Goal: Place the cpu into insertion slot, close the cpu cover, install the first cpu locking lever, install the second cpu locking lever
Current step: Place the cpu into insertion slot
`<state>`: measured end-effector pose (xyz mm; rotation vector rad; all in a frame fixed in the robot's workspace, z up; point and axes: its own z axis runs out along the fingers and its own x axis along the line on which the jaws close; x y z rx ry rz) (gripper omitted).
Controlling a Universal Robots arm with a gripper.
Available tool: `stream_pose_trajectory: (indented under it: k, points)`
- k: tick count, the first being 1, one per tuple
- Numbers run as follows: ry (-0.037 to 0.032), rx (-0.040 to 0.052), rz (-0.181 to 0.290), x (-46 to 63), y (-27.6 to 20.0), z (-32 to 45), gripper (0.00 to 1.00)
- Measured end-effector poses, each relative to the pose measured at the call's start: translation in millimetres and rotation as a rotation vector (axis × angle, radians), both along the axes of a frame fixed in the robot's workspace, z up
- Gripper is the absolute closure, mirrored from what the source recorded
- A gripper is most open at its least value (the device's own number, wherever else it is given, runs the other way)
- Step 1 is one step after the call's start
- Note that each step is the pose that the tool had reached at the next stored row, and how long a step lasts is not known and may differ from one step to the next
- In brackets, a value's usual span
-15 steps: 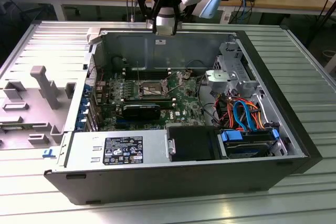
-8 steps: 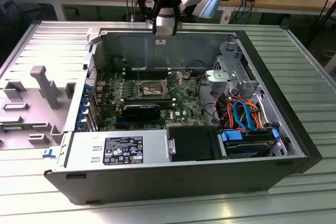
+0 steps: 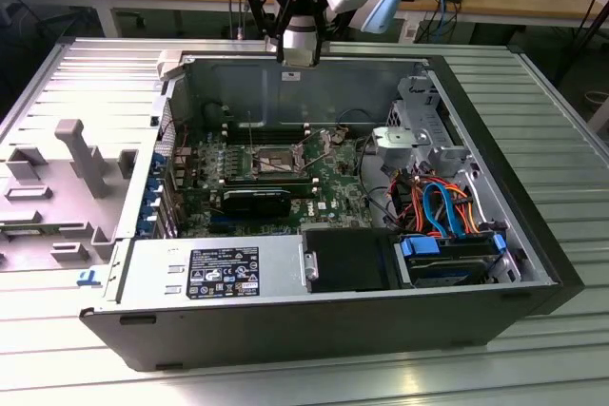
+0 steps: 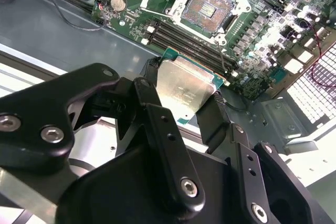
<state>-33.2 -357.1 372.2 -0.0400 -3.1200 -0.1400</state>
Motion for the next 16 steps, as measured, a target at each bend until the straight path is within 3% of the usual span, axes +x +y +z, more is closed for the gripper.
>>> stream_pose_trajectory:
  k: [2, 16]
  points:
    - [0.0000, -0.0003, 0.000, 0.0, -0.5, -6.0, 0.46]
    - [0.0000, -0.0003, 0.000, 0.0, -0.5, -9.1, 0.46]
